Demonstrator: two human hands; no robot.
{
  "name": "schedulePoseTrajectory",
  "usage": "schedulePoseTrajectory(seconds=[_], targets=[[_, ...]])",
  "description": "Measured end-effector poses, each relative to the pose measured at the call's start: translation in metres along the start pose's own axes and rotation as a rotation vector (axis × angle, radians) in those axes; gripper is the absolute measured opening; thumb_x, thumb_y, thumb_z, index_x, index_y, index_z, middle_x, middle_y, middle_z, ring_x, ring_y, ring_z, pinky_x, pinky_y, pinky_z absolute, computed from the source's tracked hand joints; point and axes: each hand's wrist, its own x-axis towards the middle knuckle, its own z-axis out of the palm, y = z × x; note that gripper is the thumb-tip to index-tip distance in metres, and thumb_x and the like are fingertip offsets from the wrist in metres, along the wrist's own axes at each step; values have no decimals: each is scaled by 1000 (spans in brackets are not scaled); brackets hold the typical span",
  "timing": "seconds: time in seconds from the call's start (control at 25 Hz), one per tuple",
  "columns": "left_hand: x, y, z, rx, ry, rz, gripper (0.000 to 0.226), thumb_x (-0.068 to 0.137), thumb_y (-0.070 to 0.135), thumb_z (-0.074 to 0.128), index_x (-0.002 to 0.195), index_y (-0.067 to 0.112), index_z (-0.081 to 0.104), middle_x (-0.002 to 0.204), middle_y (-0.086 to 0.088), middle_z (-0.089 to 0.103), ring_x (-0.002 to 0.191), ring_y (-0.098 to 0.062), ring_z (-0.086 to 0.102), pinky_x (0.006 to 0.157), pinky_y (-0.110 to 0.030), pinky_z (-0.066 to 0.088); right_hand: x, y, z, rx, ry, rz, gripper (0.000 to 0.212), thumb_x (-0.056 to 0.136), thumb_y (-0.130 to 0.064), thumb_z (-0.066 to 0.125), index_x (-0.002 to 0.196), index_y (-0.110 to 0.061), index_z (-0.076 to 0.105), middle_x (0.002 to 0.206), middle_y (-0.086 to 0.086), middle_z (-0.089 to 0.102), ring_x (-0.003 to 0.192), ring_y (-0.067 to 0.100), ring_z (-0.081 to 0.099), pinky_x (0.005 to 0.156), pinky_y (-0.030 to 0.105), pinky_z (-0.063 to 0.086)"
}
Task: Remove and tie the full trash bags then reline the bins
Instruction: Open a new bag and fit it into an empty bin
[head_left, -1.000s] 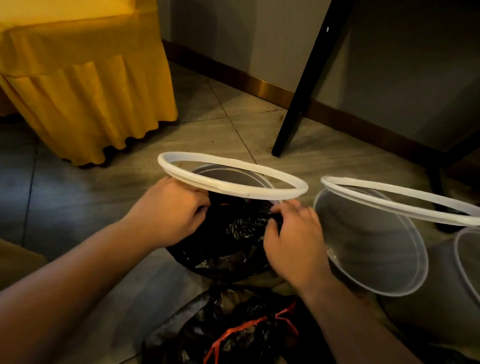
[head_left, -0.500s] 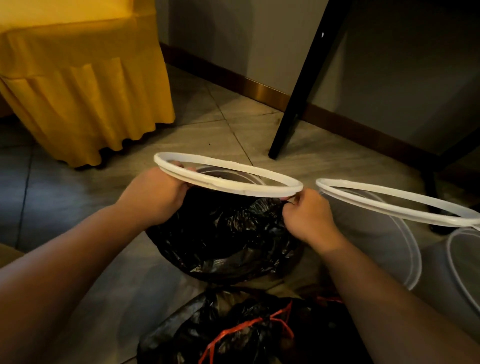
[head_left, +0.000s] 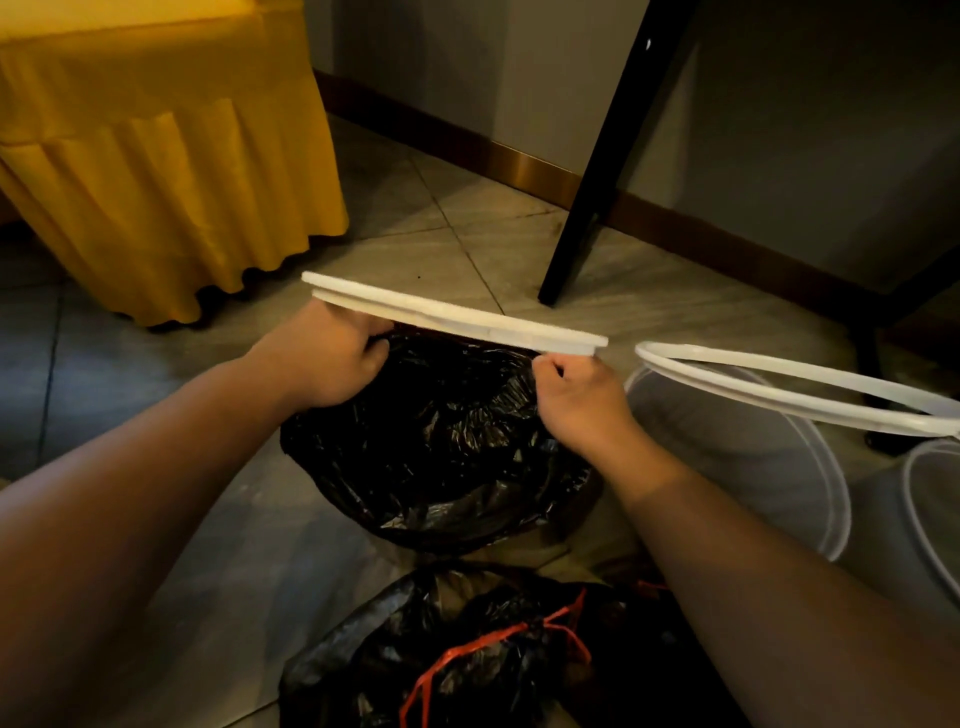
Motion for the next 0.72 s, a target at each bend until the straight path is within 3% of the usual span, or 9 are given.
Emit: schedulePoseTrajectory(seconds=[0.16,0.28,0.4,0.52,0.6,0.72], targets=[[10,-9,-4,-6,-117,-91,30,100,20,59,126,19,73,121,-12,72,113,-31,63,99,-41,52,14,-6,-1,-13,22,-43,31,98,-31,54,78,-14,71,80,8,73,80,28,69,73,36,57],[17,-14,-9,35,-156,-153,36,99,17,57,131,27,71,121,-9,73,114,-31,64,99,-42,54,24,-10,-3,-101,-7,-73,14,93,-22,61,96,-22,74,100,4,73,94,24,67,78,31,51],[27,-16,-11,20,-230,-208,54,96,12,58,144,36,61,137,-8,66,127,-30,59,106,-41,51,35,-20,-6,-208,-107,-117,30,86,-15,60,112,-24,73,114,5,68,107,26,62,89,36,54],[34,-18,-10,7,-288,-216,65,92,8,60,149,40,55,146,-7,60,134,-28,54,109,-39,47,50,-34,-1,-298,-144,-176,15,89,-19,54,86,-14,68,94,11,66,94,33,62,77,36,52],[36,-21,-8,-35,-307,-210,64,95,10,58,148,45,54,146,-3,60,135,-25,54,110,-39,45,59,-39,3,-267,-114,-170,32,96,-22,53,66,-11,54,71,10,56,78,32,56,65,30,40],[37,-27,-3,-93,-266,-206,40,103,31,58,140,45,61,131,4,69,119,-17,61,99,-35,50,66,-36,5,-158,-90,-158,32,95,-23,61,68,-5,69,68,12,66,72,30,63,57,30,42]])
